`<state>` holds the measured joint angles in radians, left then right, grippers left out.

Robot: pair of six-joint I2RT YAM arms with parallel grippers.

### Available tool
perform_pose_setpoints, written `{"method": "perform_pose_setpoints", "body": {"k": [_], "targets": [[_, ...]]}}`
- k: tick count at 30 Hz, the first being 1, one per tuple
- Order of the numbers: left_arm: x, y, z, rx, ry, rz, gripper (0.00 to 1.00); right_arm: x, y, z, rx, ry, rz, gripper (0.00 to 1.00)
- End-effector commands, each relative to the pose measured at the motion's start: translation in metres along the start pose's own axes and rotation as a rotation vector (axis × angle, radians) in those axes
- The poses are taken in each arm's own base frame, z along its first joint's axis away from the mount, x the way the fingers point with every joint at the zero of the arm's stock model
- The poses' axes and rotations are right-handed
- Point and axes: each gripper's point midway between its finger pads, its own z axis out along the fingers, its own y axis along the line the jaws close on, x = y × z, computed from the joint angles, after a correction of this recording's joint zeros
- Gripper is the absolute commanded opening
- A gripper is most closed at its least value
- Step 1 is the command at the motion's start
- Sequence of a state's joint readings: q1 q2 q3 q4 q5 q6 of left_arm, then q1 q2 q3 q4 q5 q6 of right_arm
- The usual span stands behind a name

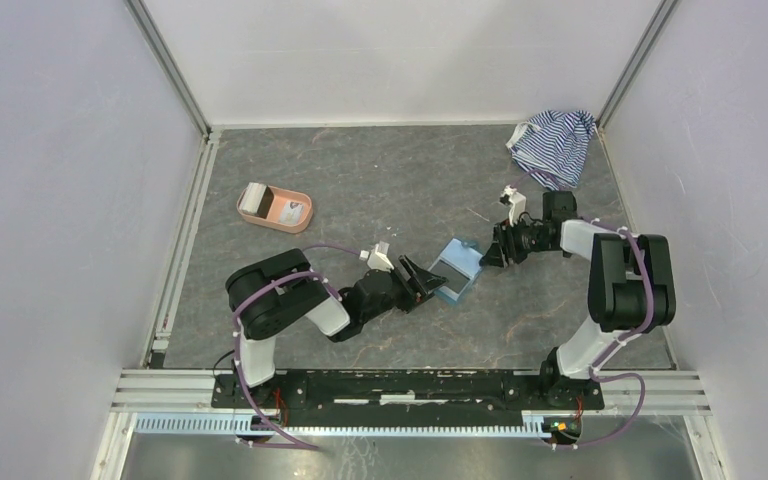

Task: Put the credit cards into the card holder
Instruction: Close the card holder at the center of the board.

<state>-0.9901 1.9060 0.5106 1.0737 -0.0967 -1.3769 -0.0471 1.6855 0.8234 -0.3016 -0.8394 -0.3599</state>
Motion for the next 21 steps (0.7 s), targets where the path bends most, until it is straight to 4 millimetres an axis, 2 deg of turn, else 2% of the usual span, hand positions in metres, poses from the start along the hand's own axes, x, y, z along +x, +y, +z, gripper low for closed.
{"method": "perform_pose_setpoints", "body": {"k": [1, 6, 12, 16, 21], "targets": [[0.014, 0.078, -0.013, -0.244, 0.059, 0.098, 0.80, 0.006, 0.020, 0.005, -0.122, 0.007, 0.057, 0.57], [0.013, 0.081, -0.013, -0.250, 0.060, 0.098, 0.80, -0.009, 0.045, -0.001, -0.257, -0.056, 0.048, 0.50], [0.013, 0.082, -0.012, -0.250, 0.064, 0.097, 0.79, -0.033, 0.065, -0.015, -0.315, -0.148, -0.021, 0.50], [0.014, 0.083, -0.011, -0.251, 0.068, 0.096, 0.79, -0.037, 0.074, -0.018, -0.357, -0.168, -0.028, 0.50], [0.013, 0.085, -0.011, -0.253, 0.069, 0.095, 0.79, -0.032, 0.088, -0.015, -0.429, -0.139, -0.050, 0.50]]}}
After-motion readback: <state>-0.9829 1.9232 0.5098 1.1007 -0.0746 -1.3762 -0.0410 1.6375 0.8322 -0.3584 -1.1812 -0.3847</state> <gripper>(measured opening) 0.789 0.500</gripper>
